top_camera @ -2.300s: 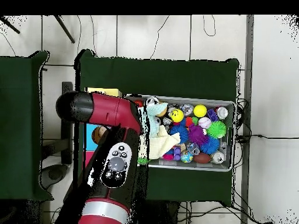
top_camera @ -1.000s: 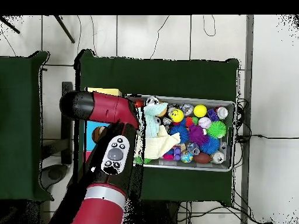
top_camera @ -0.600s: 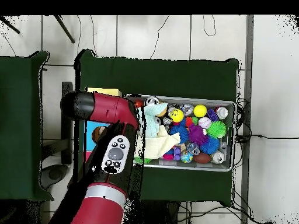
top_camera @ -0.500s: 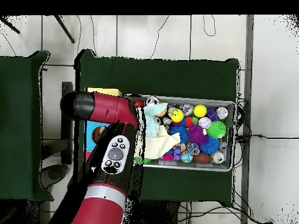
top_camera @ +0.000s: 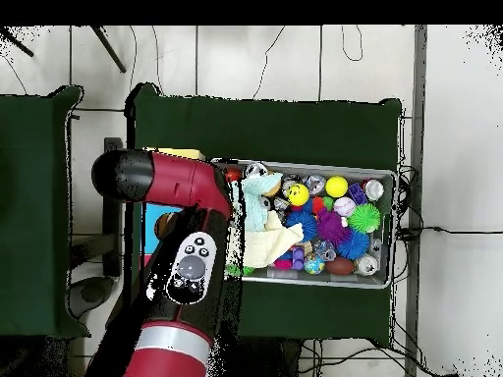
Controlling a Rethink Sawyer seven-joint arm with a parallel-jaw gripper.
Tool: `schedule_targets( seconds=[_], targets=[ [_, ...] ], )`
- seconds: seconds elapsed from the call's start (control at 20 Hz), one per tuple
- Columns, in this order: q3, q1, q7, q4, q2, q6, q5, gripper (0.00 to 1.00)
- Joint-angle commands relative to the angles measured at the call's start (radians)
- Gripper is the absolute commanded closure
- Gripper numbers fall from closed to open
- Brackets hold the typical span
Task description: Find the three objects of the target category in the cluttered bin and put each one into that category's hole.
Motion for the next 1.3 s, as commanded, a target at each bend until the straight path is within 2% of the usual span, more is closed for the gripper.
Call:
schedule_targets(
  seconds=[0.05, 0.7, 1.3],
  targets=[
    [0.074, -0.015, 0.146, 0.040, -0.092, 0.173, 0.027, 1.00],
    [0.060, -0.022, 0.141, 0.034, -0.135, 0.236, 0.005, 1.00],
    [0.001, -0.030, 0.148, -0.028, -0.061, 0.121, -0.047, 1.00]
  ],
)
